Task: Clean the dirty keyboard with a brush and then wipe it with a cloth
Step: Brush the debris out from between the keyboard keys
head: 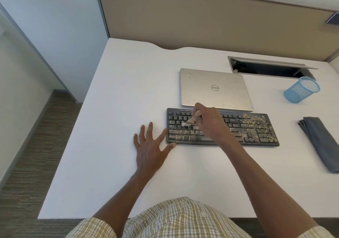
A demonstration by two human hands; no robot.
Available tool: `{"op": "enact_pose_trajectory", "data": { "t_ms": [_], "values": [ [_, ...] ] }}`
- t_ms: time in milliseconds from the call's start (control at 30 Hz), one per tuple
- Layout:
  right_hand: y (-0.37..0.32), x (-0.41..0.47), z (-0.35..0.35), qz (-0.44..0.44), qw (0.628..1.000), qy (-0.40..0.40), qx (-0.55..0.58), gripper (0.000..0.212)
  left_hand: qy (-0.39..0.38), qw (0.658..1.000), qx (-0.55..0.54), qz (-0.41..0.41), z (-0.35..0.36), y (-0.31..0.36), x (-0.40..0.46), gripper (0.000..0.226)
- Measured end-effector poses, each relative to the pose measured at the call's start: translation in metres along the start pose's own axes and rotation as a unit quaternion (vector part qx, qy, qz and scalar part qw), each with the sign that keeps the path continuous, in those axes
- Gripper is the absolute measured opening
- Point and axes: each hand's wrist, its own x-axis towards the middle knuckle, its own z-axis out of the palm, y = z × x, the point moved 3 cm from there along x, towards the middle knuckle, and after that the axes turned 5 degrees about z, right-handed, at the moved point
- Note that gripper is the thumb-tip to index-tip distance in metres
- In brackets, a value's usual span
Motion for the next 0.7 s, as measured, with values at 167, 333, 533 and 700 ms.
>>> {"op": "enact_pose_trajectory", "data": {
  "t_ms": [167,333,533,700],
  "values": [
    [-0.006,0.003,-0.004,-0.002,1.0,0.013,-0.004,0.022,0.0,1.0,0.004,0.001,0.0,0.0,0.001,0.068],
    [-0.001,0.0,-0.001,0.011,1.0,-0.008,-0.017,0.022,-0.006,1.0,0.009,-0.001,0.001,0.0,0.001,0.068],
    [0.0,0.002,-0.016,0.097,0.991,0.089,0.026,0.008,-0.005,1.0,0.007,0.0,-0.001,0.0,0.001,0.069],
    [0.006,0.003,0.0,0.169,0.973,0.141,0.075,0.009,-0.014,1.0,0.006,-0.004,-0.002,0.001,0.001,0.07]
  ]
}}
